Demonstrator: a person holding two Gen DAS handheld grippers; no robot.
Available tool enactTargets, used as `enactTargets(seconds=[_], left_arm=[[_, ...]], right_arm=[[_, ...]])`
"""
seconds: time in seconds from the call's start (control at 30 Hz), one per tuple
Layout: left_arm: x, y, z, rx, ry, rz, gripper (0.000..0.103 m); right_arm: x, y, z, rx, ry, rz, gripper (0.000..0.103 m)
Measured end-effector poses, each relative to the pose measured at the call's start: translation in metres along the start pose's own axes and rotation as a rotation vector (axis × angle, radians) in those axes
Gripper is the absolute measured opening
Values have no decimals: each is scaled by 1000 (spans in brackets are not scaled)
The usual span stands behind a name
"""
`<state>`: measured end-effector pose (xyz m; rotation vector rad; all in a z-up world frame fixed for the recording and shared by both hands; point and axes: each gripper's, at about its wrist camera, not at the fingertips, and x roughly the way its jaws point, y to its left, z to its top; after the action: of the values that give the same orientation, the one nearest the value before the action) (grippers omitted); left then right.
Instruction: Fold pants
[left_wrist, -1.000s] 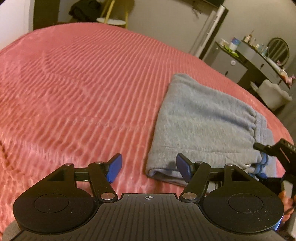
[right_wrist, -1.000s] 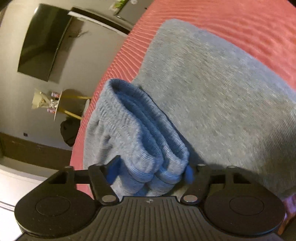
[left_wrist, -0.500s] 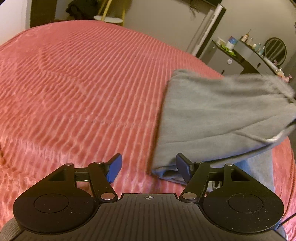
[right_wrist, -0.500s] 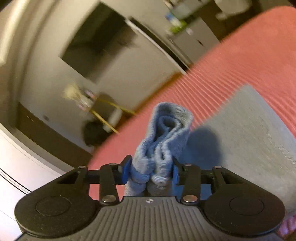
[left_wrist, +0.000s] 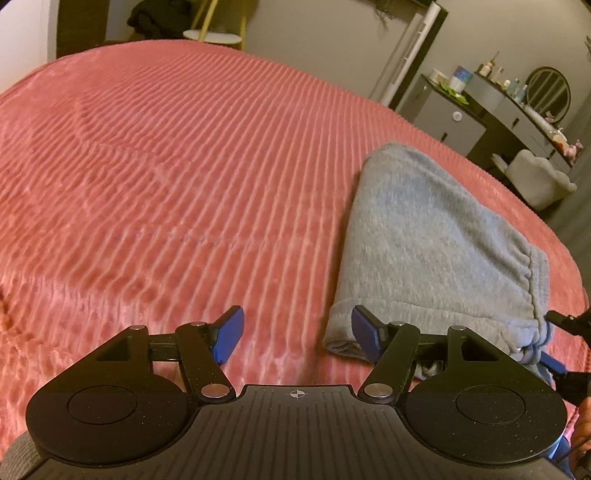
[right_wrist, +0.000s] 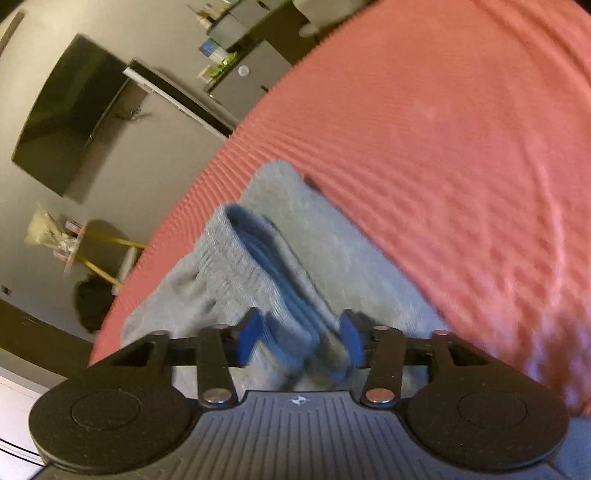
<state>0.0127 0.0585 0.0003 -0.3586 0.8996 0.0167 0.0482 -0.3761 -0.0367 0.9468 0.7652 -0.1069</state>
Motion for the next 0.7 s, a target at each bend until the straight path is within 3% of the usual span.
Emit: enactTargets(seconds=[0.1, 0.2, 0.4, 0.53, 0.6, 0.7], left_arm=[[1, 1, 2, 10, 8, 3, 70], [1, 0, 2, 13, 11, 0, 70], [-2, -13, 1, 85, 0, -10, 69], [-12, -37, -13, 183, -34, -101, 70], [-8, -48, -22, 205, 9, -158, 70], [7, -63, -34, 239, 78, -195, 67]], right_arm=[[6, 3, 1, -28, 30, -22, 74], [8, 2, -5, -1, 57, -28, 75], [16, -7, -19, 58, 103, 55, 76], [20, -20, -23, 106, 58, 104, 74], [22, -30, -22, 144, 56, 131, 71], [23, -32, -23, 146, 60, 163, 78]])
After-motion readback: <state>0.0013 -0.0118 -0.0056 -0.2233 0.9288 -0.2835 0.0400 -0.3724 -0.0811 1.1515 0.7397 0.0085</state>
